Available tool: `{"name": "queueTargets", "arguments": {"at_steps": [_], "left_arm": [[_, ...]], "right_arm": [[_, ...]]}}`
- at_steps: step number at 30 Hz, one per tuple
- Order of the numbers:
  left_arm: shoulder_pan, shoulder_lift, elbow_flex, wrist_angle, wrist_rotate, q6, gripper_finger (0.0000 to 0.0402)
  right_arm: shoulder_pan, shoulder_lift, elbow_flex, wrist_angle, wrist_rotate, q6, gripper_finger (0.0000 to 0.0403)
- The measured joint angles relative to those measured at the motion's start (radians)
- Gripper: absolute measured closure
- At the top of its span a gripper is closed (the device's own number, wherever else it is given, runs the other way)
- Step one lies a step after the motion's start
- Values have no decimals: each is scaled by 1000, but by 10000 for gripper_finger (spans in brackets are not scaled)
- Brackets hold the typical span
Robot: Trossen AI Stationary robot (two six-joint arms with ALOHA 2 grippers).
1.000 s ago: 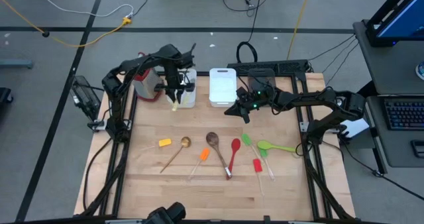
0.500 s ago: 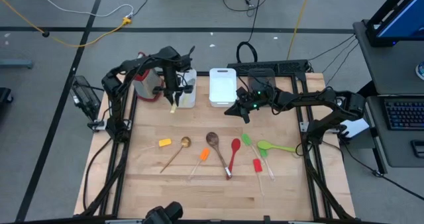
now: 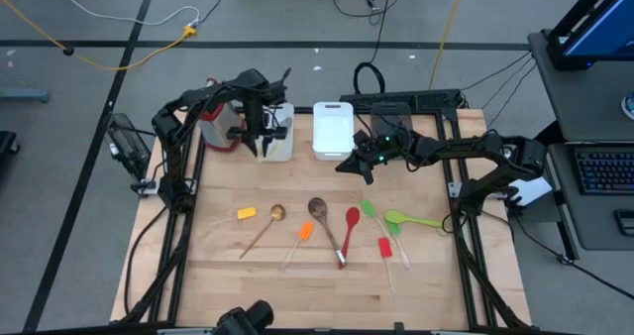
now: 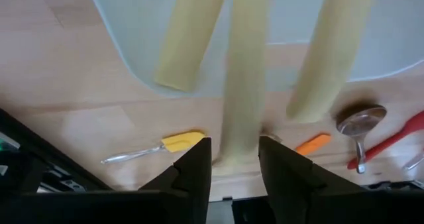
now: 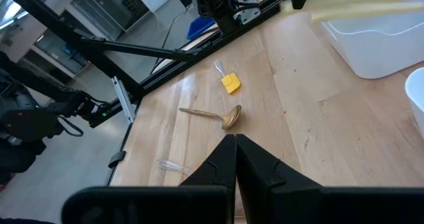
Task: Pick & Place Kitchen Items
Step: Put the yellow spatula into the black bin
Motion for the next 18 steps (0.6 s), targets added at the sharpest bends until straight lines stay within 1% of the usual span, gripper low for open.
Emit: {"name": "queueTargets", "arguments": {"at_steps": [9, 12, 16, 18], "left_arm": [[24, -8, 0, 2, 10, 9, 269], [31, -19, 13, -23, 17, 24, 269], [30, -72, 35, -22, 13, 42, 269], [22, -111, 36, -19, -5, 42, 269]], "right_arm": [[0, 0, 0, 0, 0, 0, 403], [0, 0, 0, -1, 0, 1, 403], [0, 0, 0, -1, 0, 1, 403], [-1, 0, 0, -1, 2, 1, 403]]}}
